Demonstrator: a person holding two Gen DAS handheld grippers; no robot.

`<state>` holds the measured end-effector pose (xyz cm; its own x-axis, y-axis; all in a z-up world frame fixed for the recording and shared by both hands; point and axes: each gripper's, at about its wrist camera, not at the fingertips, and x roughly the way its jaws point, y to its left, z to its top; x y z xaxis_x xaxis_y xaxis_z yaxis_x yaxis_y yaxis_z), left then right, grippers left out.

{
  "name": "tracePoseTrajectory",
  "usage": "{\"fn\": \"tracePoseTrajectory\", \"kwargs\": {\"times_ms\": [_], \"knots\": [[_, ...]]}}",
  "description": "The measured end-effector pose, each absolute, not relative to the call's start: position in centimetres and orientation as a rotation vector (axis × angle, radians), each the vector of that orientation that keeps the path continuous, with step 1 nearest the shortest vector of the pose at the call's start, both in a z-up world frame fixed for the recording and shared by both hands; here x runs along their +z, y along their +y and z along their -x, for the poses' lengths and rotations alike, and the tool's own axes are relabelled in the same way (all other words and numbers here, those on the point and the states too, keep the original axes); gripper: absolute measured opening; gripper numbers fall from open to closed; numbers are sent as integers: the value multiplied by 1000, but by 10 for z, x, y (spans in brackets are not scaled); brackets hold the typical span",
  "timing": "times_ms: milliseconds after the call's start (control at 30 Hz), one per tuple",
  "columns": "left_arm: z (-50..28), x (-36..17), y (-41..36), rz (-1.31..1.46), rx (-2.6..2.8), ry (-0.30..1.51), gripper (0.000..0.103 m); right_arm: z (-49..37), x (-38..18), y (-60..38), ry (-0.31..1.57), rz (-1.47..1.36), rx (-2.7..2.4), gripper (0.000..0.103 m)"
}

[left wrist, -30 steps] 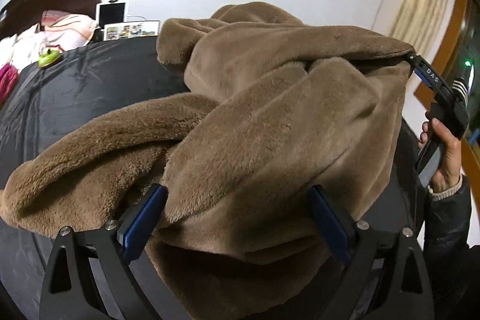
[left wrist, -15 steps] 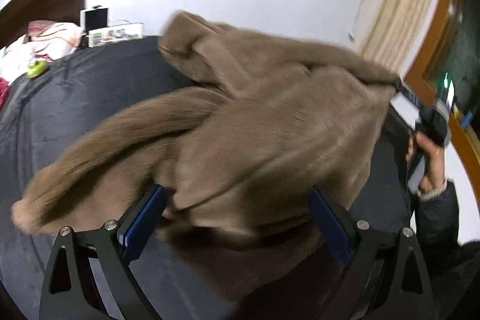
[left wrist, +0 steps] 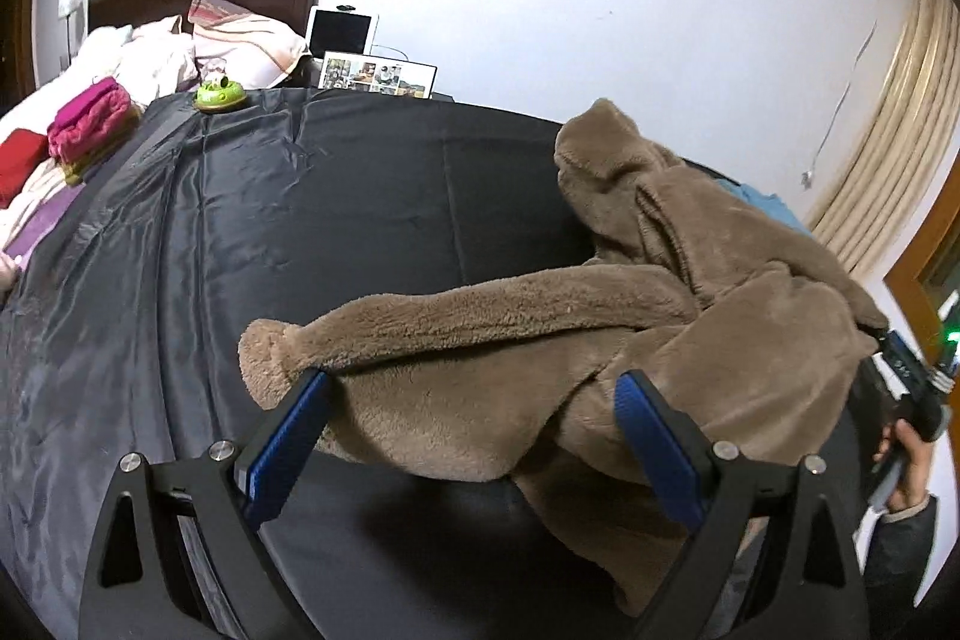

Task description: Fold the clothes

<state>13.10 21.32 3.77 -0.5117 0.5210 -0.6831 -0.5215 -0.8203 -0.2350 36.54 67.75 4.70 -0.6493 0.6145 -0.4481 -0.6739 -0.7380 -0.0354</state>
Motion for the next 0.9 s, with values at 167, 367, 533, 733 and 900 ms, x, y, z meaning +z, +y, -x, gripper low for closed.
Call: {"fn": "tracePoseTrajectory", "kwargs": {"times_ms": [167, 367, 533, 733, 900], "knots": [[-132, 40, 216, 1014, 2313, -2, 97, -372, 47, 677, 137, 609, 2330, 94], [-130, 64, 236, 920, 2280, 7, 97, -364, 39, 669, 73, 731, 2368, 95], [-122, 70, 279, 870, 2240, 112, 97, -356, 51, 632, -48, 764, 2612, 95], [-104, 59, 322, 901, 2166, 146, 97, -330, 81, 600, -79, 715, 2864, 95], [-98, 38, 335, 949, 2125, 136, 97, -267, 76, 580, -226, 856, 2943, 95]]}}
